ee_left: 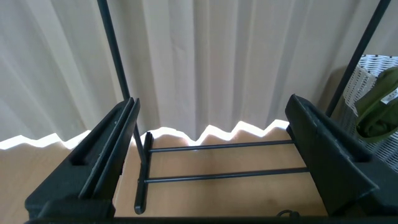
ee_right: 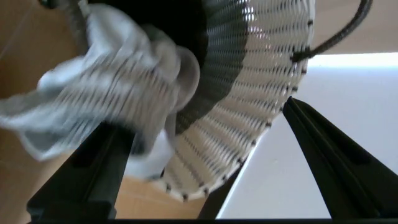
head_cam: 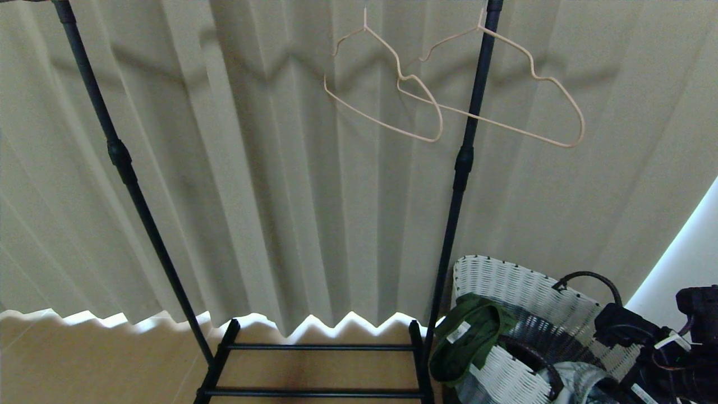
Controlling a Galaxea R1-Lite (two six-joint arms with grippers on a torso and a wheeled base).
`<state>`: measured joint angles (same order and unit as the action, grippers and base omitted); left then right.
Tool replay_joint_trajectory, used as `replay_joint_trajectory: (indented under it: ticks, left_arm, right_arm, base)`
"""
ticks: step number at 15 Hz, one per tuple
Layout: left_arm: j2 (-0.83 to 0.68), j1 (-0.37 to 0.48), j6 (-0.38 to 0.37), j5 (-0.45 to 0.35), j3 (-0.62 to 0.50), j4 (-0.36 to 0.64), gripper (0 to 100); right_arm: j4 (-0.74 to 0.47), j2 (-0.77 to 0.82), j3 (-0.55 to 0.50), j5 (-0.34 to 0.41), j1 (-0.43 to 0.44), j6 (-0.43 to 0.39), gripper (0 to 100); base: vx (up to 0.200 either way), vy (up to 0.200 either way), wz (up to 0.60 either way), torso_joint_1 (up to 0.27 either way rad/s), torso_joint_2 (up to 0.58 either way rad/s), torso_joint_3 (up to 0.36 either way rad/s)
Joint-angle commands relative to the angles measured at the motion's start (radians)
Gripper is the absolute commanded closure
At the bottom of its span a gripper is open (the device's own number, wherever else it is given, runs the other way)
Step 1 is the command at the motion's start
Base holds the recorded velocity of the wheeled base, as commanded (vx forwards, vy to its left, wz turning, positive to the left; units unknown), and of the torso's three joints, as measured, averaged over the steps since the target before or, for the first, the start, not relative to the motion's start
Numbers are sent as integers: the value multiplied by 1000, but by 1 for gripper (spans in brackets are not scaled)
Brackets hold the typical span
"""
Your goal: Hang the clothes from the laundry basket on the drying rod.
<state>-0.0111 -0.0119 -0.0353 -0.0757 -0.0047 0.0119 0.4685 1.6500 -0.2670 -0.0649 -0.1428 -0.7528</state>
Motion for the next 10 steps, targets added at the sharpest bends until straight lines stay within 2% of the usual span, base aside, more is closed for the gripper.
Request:
replay_joint_trajectory:
  ticks: [1, 2, 4, 7, 8, 10]
  left_arm:
    - [0, 0, 0, -1, 0, 0, 0]
    - [0, 0, 0, 1, 0, 0, 0]
    - [0, 0, 2, 1, 0, 0, 0]
    - [0, 0, 2, -1, 0, 0, 0]
    - [0, 0, 2, -1, 0, 0, 0]
    - [0, 0, 2, -1, 0, 0, 0]
  right_arm:
    - [47, 102, 0, 0, 0, 0, 0]
    - [104, 128, 6, 0, 0, 0, 0]
    - [142, 139, 15, 0, 0, 0, 0]
    - [160, 129, 25, 2, 0, 0, 0]
    - [160, 126, 23, 2, 0, 0, 100]
    - [173, 114, 26, 2, 2, 1, 100]
  base:
    - [0, 0, 0, 0, 0, 0]
    - [0, 0, 0, 0, 0, 0]
    - [0, 0, 0, 0, 0, 0]
    - [0, 0, 0, 0, 0, 0]
    - [0, 0, 0, 0, 0, 0]
    - [0, 0, 0, 0, 0, 0]
